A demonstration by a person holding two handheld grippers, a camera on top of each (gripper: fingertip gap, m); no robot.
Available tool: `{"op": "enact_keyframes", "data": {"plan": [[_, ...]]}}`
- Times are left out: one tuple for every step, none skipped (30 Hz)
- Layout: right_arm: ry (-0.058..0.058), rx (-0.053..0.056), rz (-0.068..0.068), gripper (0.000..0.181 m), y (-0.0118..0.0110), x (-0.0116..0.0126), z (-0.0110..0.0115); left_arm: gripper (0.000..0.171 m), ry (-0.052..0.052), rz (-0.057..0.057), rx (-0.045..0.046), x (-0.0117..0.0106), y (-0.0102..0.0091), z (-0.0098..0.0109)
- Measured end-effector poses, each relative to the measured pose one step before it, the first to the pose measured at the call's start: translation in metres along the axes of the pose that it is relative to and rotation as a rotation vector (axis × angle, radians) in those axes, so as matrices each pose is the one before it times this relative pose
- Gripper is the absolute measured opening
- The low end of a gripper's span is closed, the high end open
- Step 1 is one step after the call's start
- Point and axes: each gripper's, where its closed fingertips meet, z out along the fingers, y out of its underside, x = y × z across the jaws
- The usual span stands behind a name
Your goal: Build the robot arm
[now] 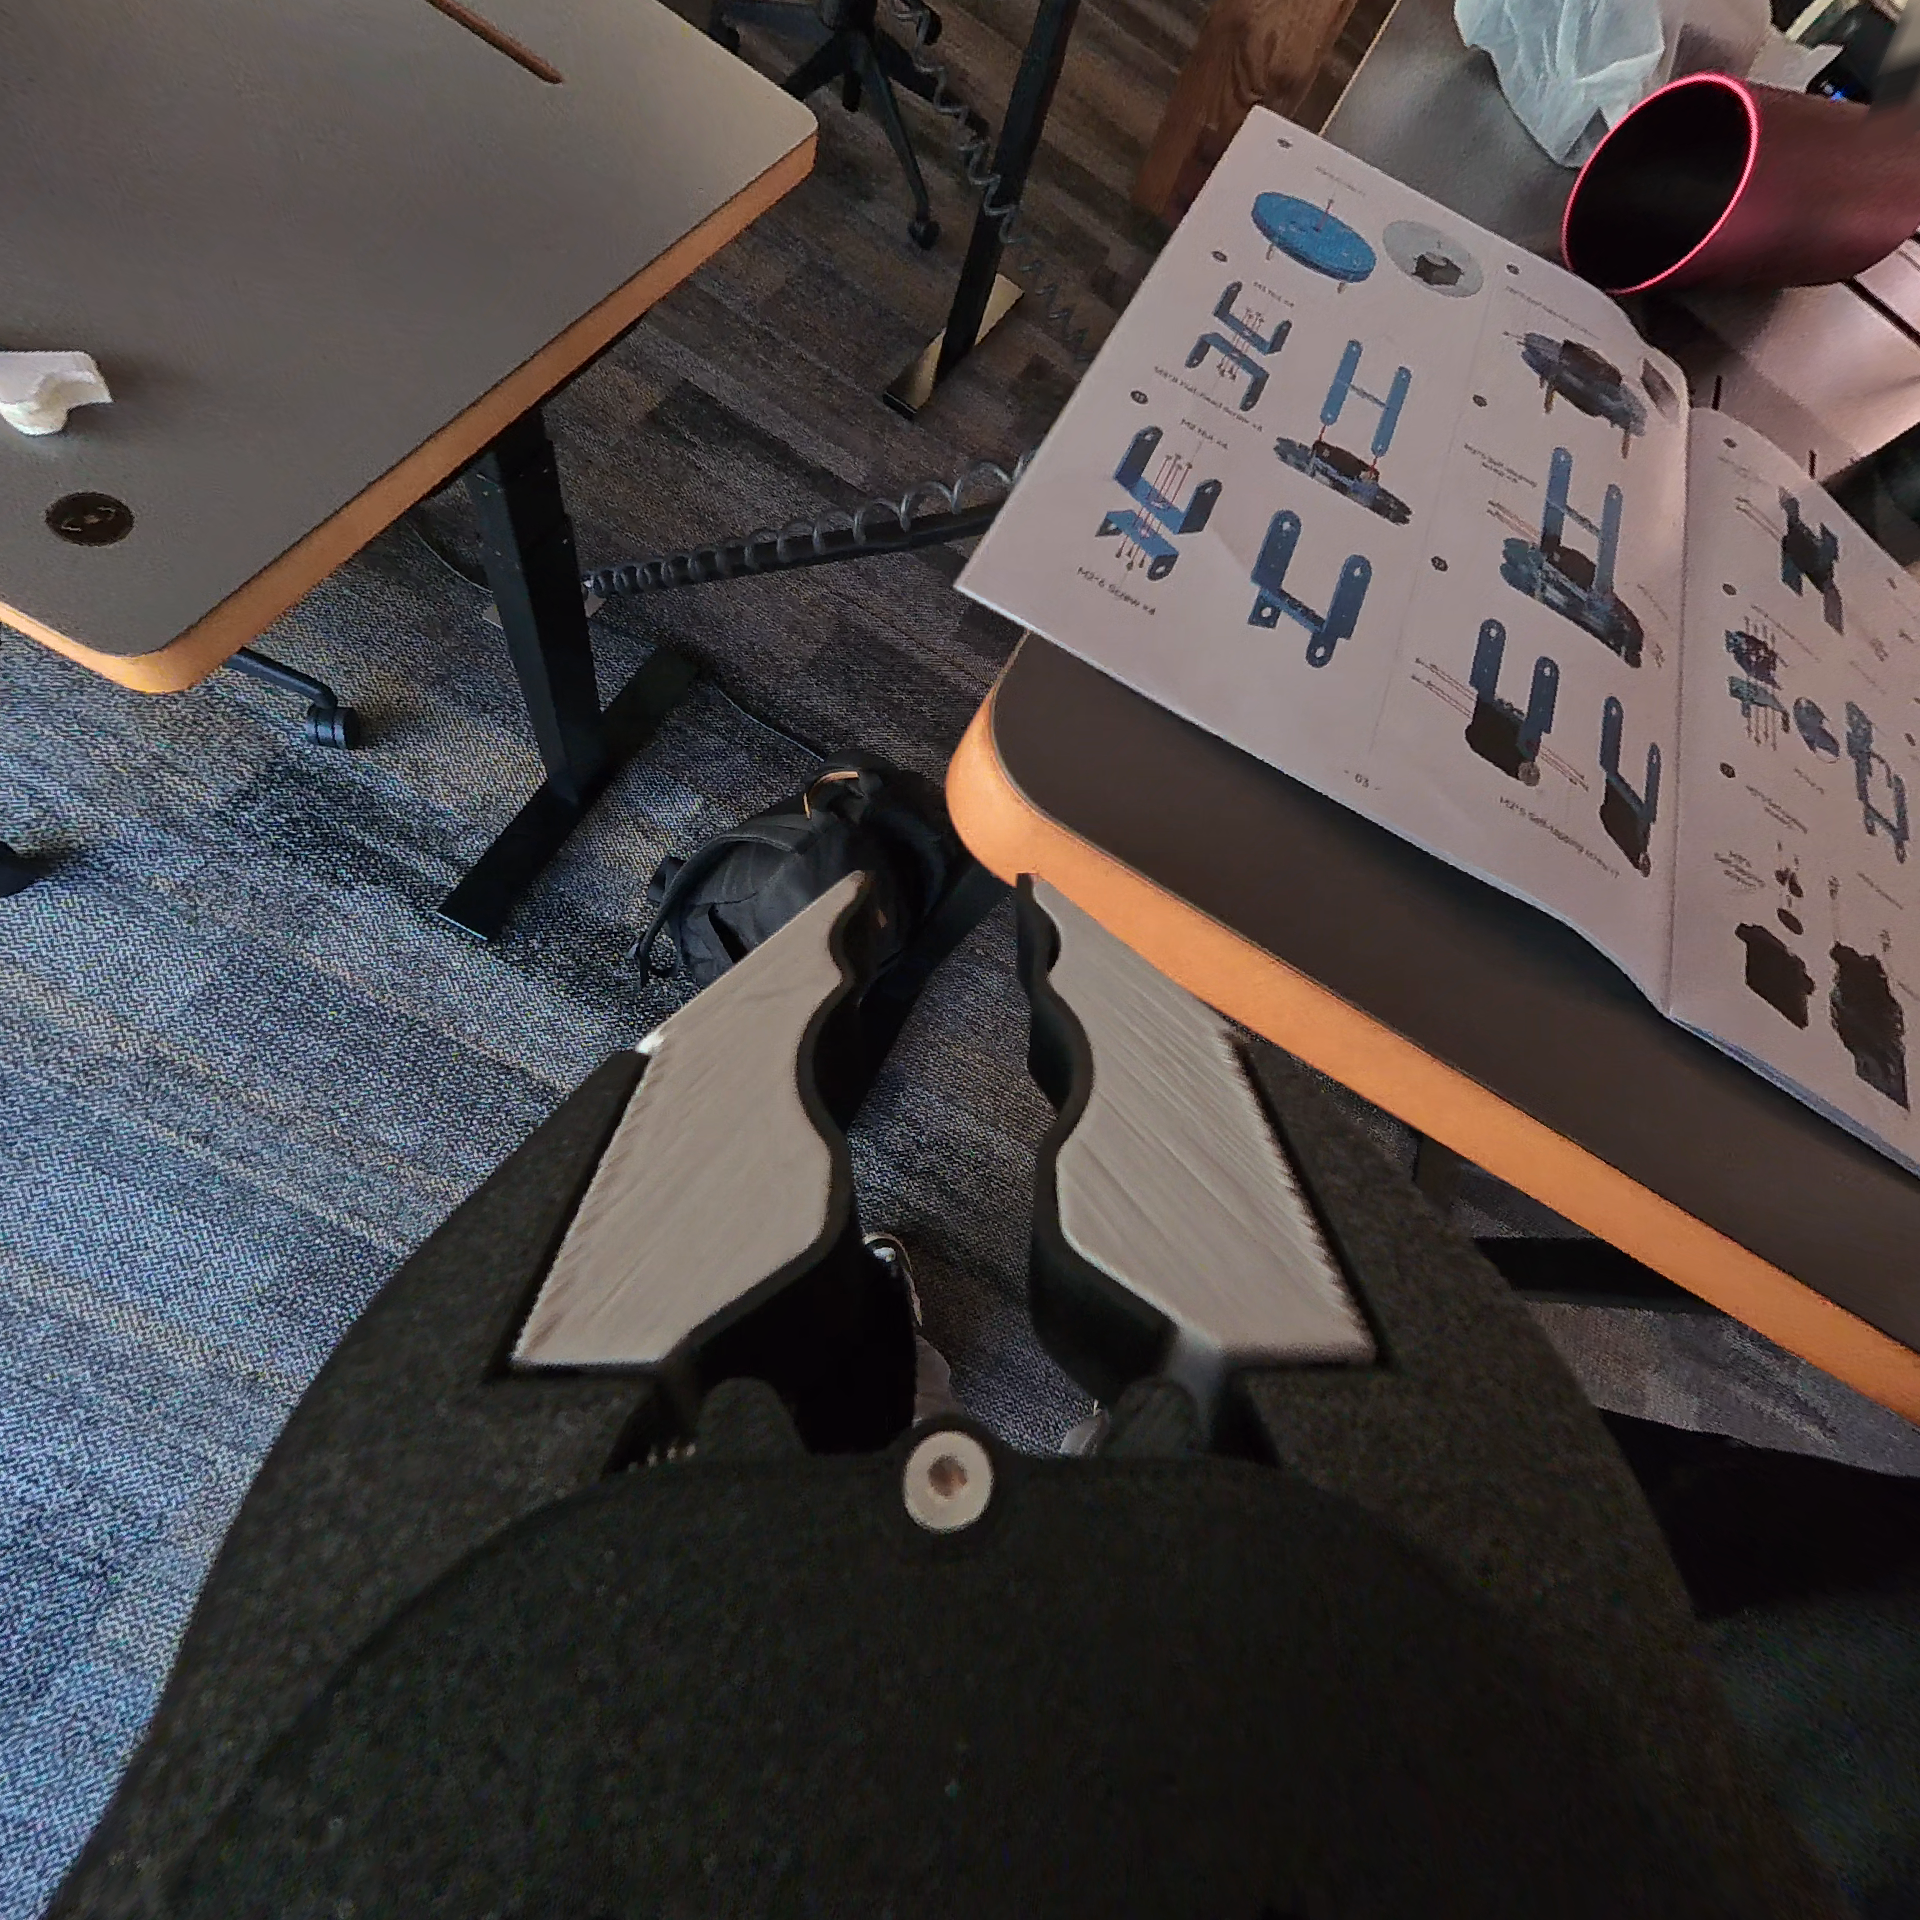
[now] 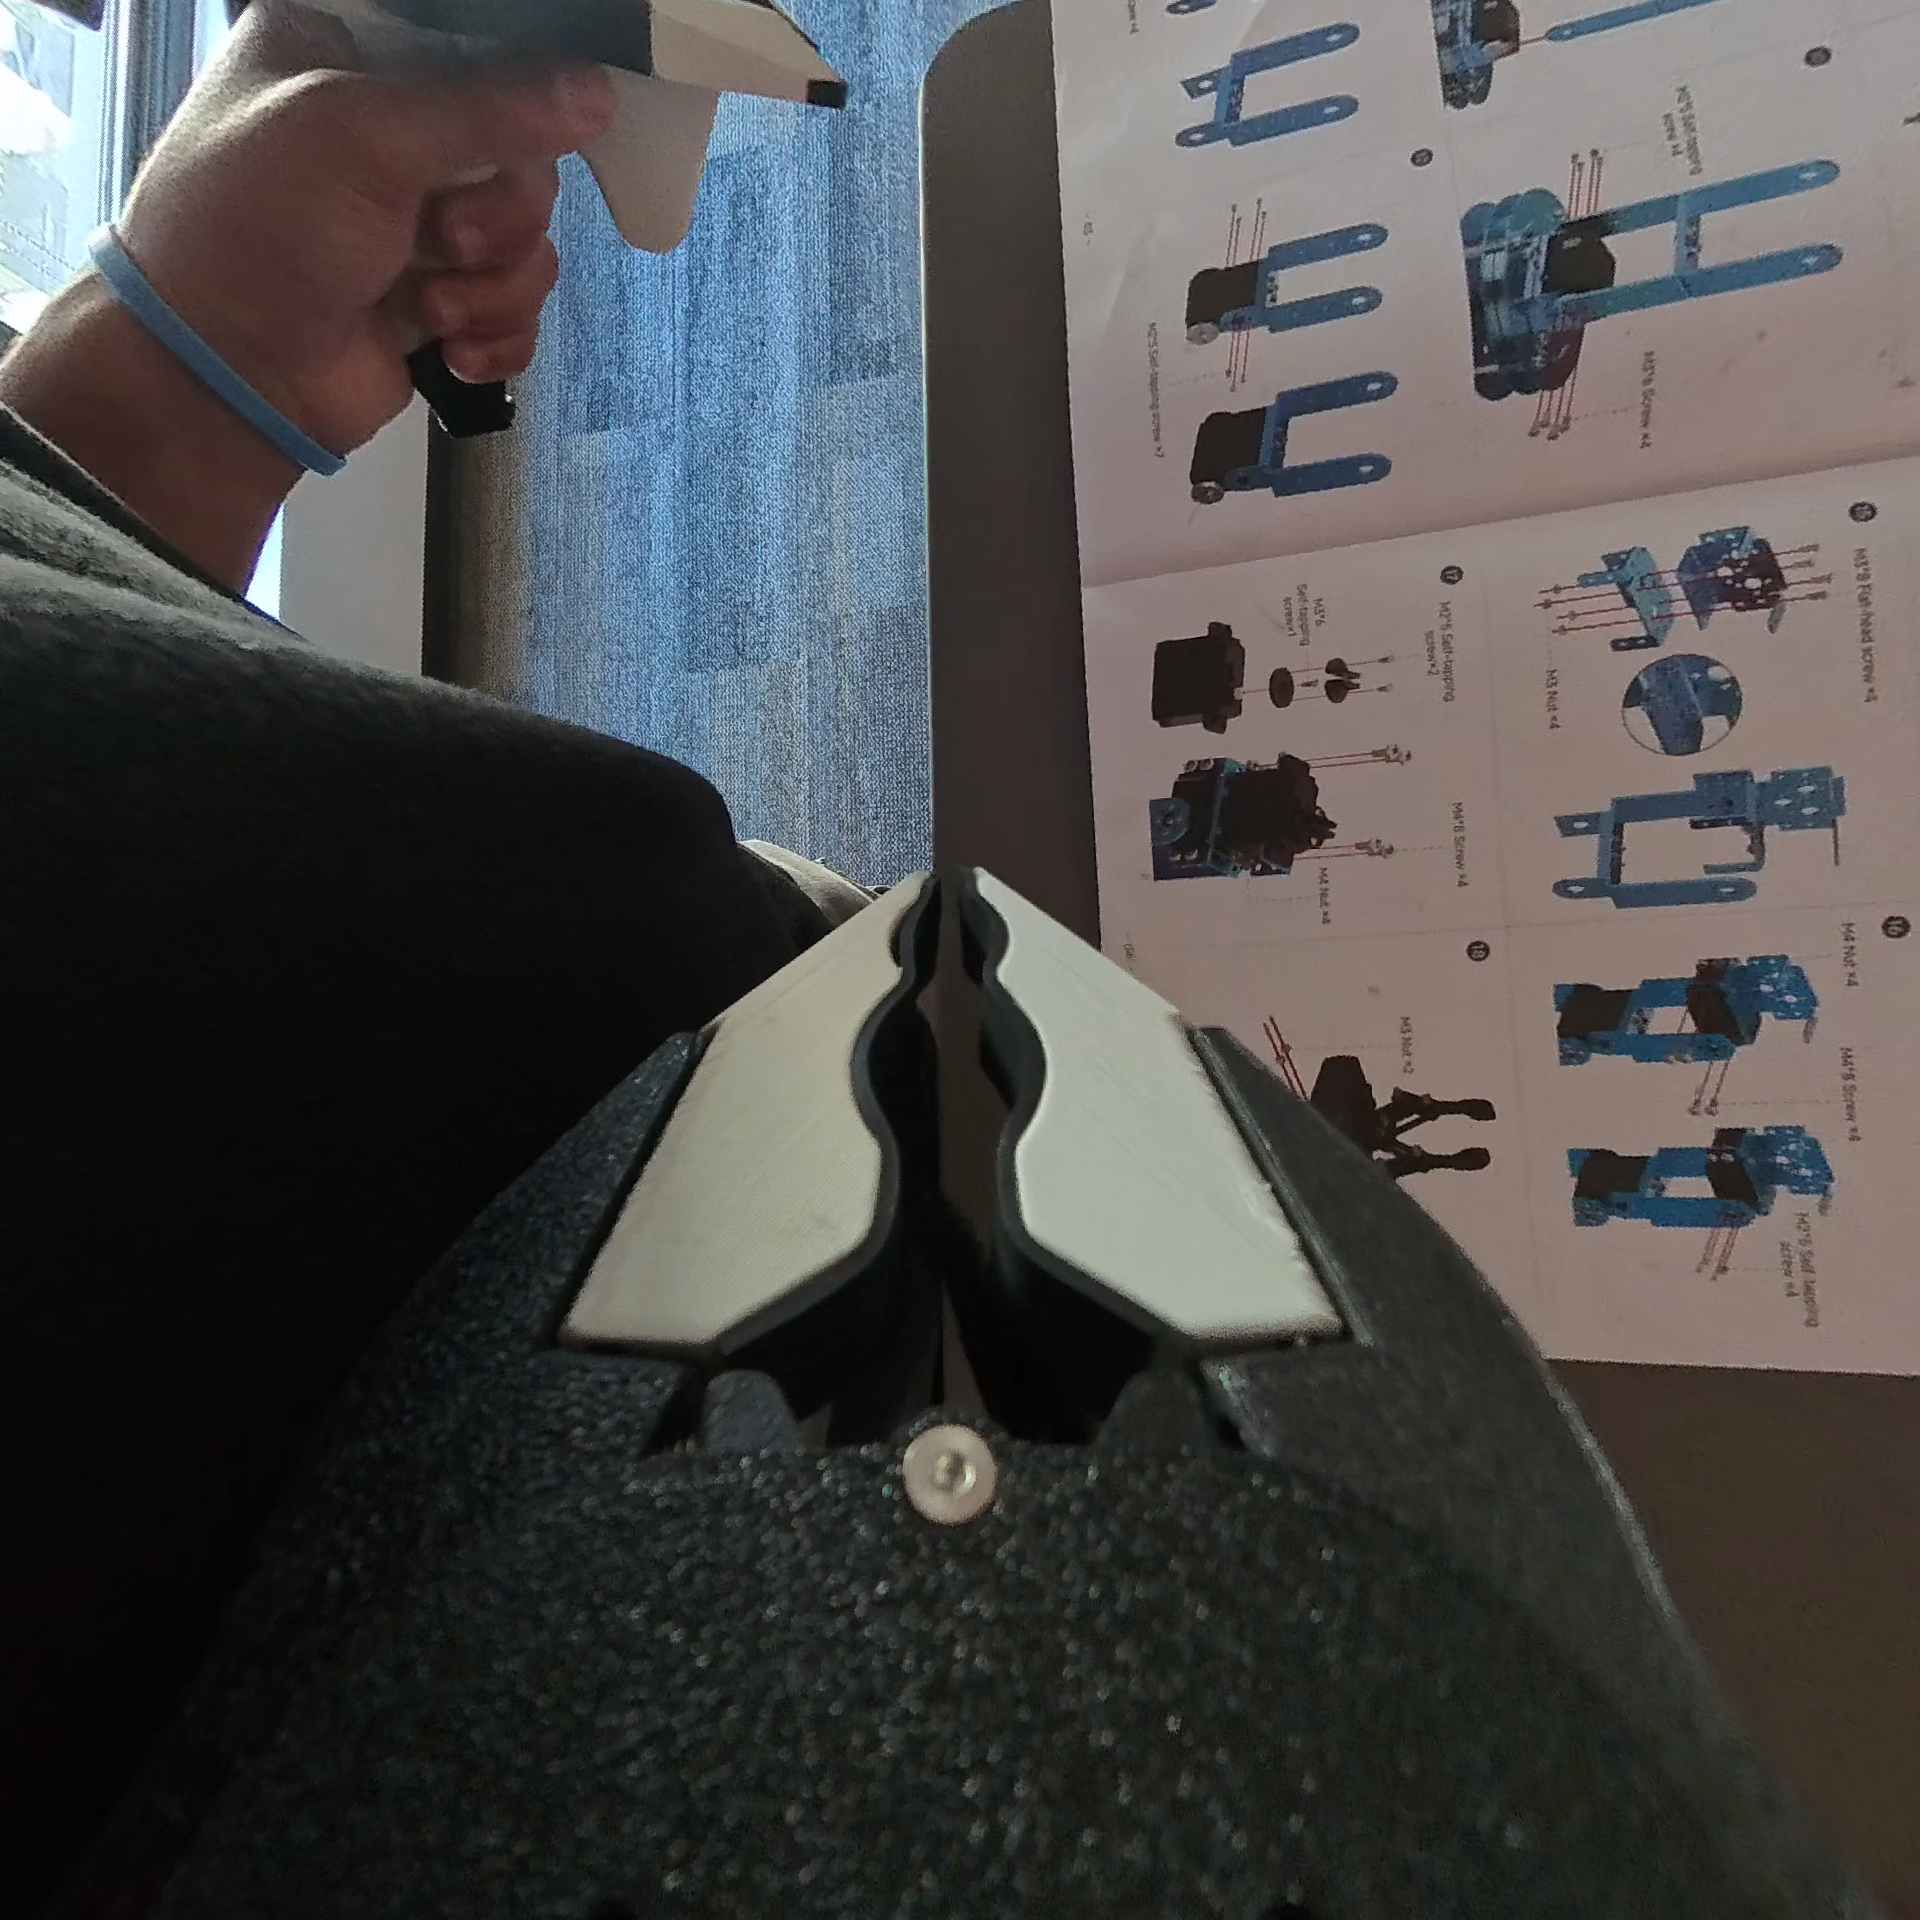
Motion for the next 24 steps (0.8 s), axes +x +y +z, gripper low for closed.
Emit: {"op": "enact_keyframes", "data": {"plan": [[0.0016, -0.0015, 0.0031, 0.003, 0.00109, 0.00093, -0.00026, 0.025, 0.0030, 0.0024, -0.00166, 0.00181, 0.00015, 0.00132], [0.0022, -0.0002, 0.0020, 0.004, 0.00061, 0.00085, -0.00039, 0.025, 0.0019, 0.0025, -0.00117, 0.00138, -0.00002, 0.00117], [0.0012, 0.0008, 0.0012, 0.004, 0.00030, 0.00069, -0.00055, 0.025, 0.0009, 0.0020, -0.00063, 0.00118, -0.00023, 0.00115], [0.0002, 0.0011, 0.0007, 0.005, 0.00031, 0.00030, -0.00061, 0.025, 0.0012, 0.0008, -0.00042, 0.00104, -0.00035, 0.00098], [0.0016, 0.0012, 0.0005, 0.005, 0.00050, 0.00060, -0.00078, 0.025, 0.0021, -0.0002, -0.00024, 0.00111, -0.00043, 0.00099], [0.0018, -0.0002, 0.0014, 0.005, 0.00092, 0.00064, -0.00056, 0.025, 0.0025, -0.0002, 0.00027, 0.00120, -0.00057, 0.00079], [0.0010, -0.0014, 0.0034, 0.005, 0.00140, 0.00059, -0.00054, 0.025, 0.0020, 0.0010, -0.00018, 0.00126, -0.00047, 0.00066], [0.0017, -0.0001, 0.0052, 0.006, 0.00141, 0.00049, -0.00070, 0.025, 0.0014, 0.0025, -0.00206, 0.00119, -0.00016, 0.00071], [0.0010, 0.0020, 0.0061, 0.006, 0.00136, 0.00029, -0.00097, 0.025, 0.0013, 0.0032, -0.00301, 0.00139, 0.00006, 0.00066], [0.0005, 0.0018, 0.0066, 0.006, 0.00153, -0.00005, -0.00116, 0.026, 0.0026, 0.0031, -0.00256, 0.00184, 0.00009, 0.00071], [0.0023, 0.0015, 0.0055, 0.006, 0.00198, -0.00014, -0.00161, 0.026, 0.0044, 0.0028, -0.00303, 0.00214, 0.00020, 0.00097], [0.0063, 0.0035, 0.0050, 0.006, 0.00230, 0.00026, -0.00224, 0.025, 0.0057, 0.0030, -0.00448, 0.00275, 0.00036, 0.00130], [0.0078, 0.0058, 0.0065, 0.006, 0.00276, 0.00021, -0.00275, 0.025, 0.0070, 0.0027, -0.00600, 0.00343, 0.00059, 0.00158], [0.0082, 0.0076, 0.0085, 0.006, 0.00335, 0.00027, -0.00344, 0.025, 0.0073, 0.0002, -0.00655, 0.00401, 0.00078, 0.00177], [0.0102, 0.0095, 0.0102, 0.006, 0.00395, 0.00053, -0.00402, 0.025, 0.0064, -0.0037, -0.00248, 0.00453, 0.00008, 0.00158], [0.0136, 0.0119, 0.0119, 0.006, 0.00472, 0.00110, -0.00482, 0.025, 0.0081, -0.0070, 0.00374, 0.00539, -0.00123, 0.00111], [0.0157, 0.0146, 0.0152, 0.006, 0.00521, 0.00157, -0.00524, 0.025, 0.0124, -0.0091, 0.01114, 0.00677, -0.00286, 0.00057], [0.0150, 0.0167, 0.0197, 0.006, 0.00580, 0.00166, -0.00566, 0.024, 0.0171, -0.0119, 0.02413, 0.00809, -0.00548, -0.00045], [0.0138, 0.0195, 0.0227, 0.006, 0.00613, 0.00171, -0.00593, 0.022, 0.0226, -0.0162, 0.03501, 0.00927, -0.00748, -0.00114], [0.0126, 0.0224, 0.0226, 0.006, 0.00615, 0.00174, -0.00623, 0.019, 0.0269, -0.0195, 0.03418, 0.01014, -0.00784, -0.00084], [0.0124, 0.0213, 0.0212, 0.006, 0.00656, 0.00194, -0.00630, 0.019, 0.0282, -0.0192, 0.02373, 0.01064, -0.00641, 0.00020], [0.0127, 0.0188, 0.0202, 0.006, 0.00698, 0.00230, -0.00645, 0.019, 0.0262, -0.0120, 0.01154, 0.01100, -0.00456, 0.00124], [0.0107, 0.0194, 0.0170, 0.006, 0.00680, 0.00216, -0.00695, 0.019, 0.0235, 0.0021, 0.00205, 0.01162, -0.00287, 0.00202], [0.0110, 0.0197, 0.0109, 0.006, 0.00659, 0.00231, -0.00750, 0.019, 0.0188, 0.0175, -0.00502, 0.01212, -0.00120, 0.00282]]}}
